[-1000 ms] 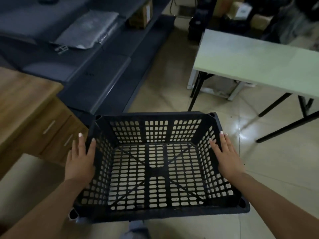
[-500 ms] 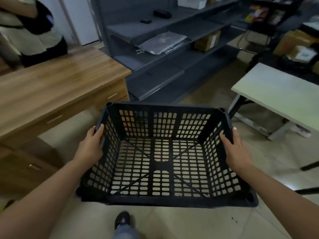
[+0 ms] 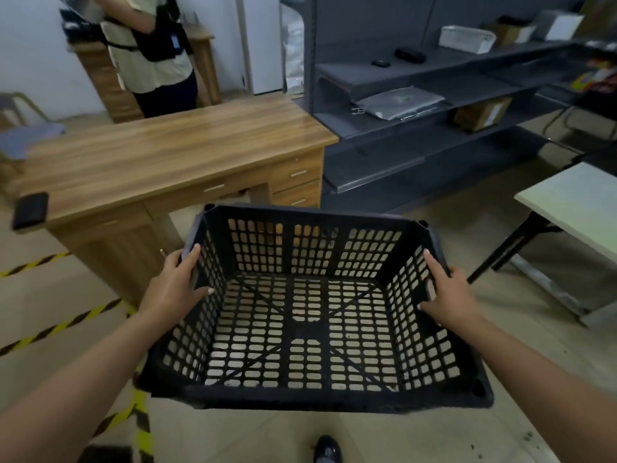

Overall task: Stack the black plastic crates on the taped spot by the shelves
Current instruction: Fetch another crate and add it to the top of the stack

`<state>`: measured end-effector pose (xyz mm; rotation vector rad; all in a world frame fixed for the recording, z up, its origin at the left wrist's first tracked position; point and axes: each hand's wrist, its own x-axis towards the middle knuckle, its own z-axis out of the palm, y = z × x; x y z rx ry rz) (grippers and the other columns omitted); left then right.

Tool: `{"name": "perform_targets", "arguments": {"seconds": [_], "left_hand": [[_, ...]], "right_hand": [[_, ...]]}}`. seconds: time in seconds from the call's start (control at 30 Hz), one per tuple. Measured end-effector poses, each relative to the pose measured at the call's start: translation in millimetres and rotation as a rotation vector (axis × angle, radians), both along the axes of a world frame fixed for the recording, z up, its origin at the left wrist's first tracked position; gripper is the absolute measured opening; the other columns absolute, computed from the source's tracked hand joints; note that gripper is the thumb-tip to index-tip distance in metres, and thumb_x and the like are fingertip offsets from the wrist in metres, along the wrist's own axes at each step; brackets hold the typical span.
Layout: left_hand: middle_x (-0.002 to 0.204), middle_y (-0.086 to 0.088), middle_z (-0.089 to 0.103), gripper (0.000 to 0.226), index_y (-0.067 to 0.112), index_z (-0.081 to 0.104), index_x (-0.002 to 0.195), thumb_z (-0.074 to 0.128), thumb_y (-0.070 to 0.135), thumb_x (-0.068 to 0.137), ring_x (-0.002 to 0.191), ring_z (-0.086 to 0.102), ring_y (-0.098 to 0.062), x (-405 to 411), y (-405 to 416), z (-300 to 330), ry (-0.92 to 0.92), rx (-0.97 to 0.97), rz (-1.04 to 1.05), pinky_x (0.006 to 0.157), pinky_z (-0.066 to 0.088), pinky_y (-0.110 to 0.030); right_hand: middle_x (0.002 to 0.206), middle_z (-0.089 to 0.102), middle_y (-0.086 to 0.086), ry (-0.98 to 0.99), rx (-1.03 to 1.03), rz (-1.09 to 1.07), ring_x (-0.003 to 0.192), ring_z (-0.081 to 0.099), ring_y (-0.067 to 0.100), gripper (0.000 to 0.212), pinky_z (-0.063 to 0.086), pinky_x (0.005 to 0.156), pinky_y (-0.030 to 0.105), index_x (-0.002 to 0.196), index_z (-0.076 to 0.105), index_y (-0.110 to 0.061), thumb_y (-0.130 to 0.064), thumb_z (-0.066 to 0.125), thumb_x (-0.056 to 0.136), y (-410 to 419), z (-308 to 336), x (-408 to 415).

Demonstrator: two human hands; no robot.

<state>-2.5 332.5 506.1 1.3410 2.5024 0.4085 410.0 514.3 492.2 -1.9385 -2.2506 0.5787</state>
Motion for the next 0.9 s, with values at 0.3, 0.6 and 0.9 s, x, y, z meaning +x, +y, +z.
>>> {"name": "perform_targets", "arguments": {"seconds": [0.3,0.6,0.9], "left_hand": [[0.160,-0.006,0.009,0.095,0.023,0.015,0.152,0.074,0.033,0.079,0.141,0.026,-0.031,-31.6,-168.3,28.5,0.016,0.103,0.069,0.107,0.035,-0.047],[0.158,-0.004,0.019,0.092,0.029,0.021,0.150,0.075,0.041,0.076,0.136,0.036,-0.031,-23.4,-296.7,62.4,0.096,0.129,0.044,0.100,0.043,-0.048],[0.157,-0.005,0.023,0.091,0.028,0.024,0.150,0.074,0.045,0.076,0.137,0.034,-0.031,21.6,-394.0,98.3,0.125,0.171,0.122,0.100,0.042,-0.046]], "right_hand": [[0.137,0.040,0.016,0.079,0.112,0.049,0.124,0.043,0.031,0.084,0.040,0.101,0.038,0.147,0.026,-0.034,-0.032,0.075,0.078,-153.3,12.0,-39.7],[0.149,0.034,0.011,0.055,0.128,0.126,0.128,0.044,0.030,0.078,0.041,0.103,0.043,0.144,0.034,-0.032,-0.037,0.073,0.077,-261.9,26.7,-34.7],[0.147,0.036,0.012,0.126,0.183,0.233,0.130,0.041,0.029,0.068,0.041,0.101,0.044,0.140,0.042,-0.027,-0.049,0.066,0.080,-325.1,77.8,-8.1]]}}
